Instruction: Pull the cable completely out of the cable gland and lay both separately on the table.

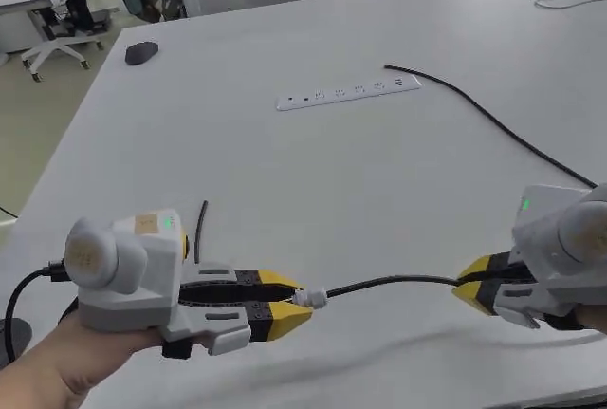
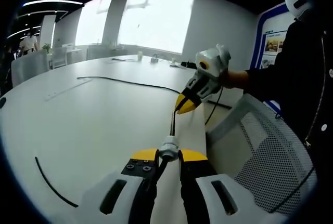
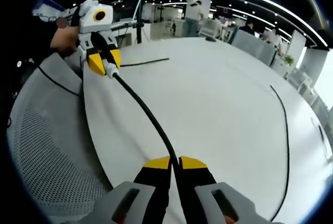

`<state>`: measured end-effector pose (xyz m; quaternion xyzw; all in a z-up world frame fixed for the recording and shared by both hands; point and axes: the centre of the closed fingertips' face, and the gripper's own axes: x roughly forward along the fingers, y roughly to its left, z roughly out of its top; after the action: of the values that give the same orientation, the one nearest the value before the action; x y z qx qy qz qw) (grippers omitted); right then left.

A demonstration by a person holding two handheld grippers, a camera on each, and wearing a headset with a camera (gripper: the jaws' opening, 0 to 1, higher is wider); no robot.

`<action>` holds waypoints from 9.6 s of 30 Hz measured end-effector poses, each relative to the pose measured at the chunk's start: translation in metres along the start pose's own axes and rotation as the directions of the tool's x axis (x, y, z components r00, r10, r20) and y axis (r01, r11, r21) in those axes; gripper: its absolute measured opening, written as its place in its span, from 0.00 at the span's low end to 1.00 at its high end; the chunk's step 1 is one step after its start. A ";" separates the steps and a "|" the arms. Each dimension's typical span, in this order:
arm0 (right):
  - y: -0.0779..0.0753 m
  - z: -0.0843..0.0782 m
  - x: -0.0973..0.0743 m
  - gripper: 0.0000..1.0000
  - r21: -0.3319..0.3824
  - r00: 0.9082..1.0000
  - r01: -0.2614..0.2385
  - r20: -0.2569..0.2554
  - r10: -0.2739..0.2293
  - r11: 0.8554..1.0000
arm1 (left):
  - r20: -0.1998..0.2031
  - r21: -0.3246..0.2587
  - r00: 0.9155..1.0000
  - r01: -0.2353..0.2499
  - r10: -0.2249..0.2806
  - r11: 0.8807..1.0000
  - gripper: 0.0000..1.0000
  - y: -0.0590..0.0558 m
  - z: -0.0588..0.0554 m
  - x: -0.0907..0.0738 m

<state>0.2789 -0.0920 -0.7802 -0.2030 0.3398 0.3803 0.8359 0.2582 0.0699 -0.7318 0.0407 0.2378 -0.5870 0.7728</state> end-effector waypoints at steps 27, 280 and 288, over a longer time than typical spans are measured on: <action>-0.019 -0.038 0.001 0.21 -0.002 0.991 0.034 -0.131 -0.034 0.999 | -0.028 0.000 1.000 -0.011 0.011 1.000 0.15 0.002 -0.015 -0.006; 0.209 0.205 0.230 0.00 -0.223 0.929 -0.357 0.018 0.370 0.907 | 0.181 -0.302 0.849 -0.432 0.496 0.850 0.15 0.049 -0.145 -0.150; 0.210 0.208 0.231 0.09 -0.211 0.932 -0.347 0.033 0.361 0.914 | 0.182 -0.293 0.839 -0.451 0.512 0.843 0.16 0.051 -0.144 -0.151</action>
<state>0.3139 0.2794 -0.8213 -0.2078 0.3007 0.5647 0.7400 0.2298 0.2692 -0.8075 -0.0691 0.1878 -0.3396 0.9190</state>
